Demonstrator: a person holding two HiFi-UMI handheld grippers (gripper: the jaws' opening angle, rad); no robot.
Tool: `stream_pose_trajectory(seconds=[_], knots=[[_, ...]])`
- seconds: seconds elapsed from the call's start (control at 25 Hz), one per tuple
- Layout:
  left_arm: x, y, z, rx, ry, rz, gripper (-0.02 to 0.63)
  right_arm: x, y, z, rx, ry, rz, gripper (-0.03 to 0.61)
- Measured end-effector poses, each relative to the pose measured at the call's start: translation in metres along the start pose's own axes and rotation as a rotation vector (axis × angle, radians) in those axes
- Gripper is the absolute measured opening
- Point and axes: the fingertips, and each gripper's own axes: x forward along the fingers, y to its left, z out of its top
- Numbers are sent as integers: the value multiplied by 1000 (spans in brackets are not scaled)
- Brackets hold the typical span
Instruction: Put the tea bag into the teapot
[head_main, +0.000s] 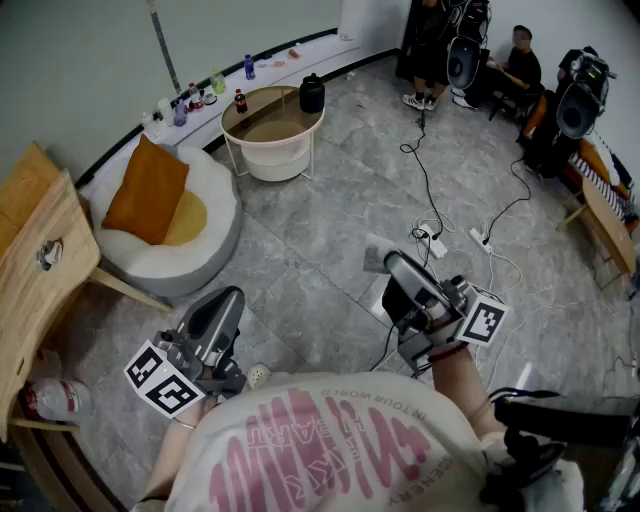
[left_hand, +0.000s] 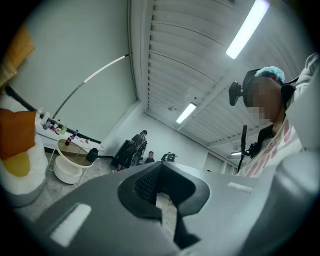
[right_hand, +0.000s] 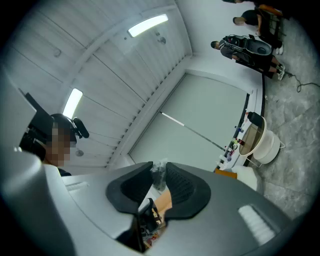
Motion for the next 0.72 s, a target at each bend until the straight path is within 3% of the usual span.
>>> stream_pose_trajectory(seconds=[0.52,0.72], knots=[[15,1,-6,-7,31,-8,14,-3,7,14,-8,0,-26,86],[24,15,-15,9,49,65,14,-5,-10,26,32,-28,-29,86]])
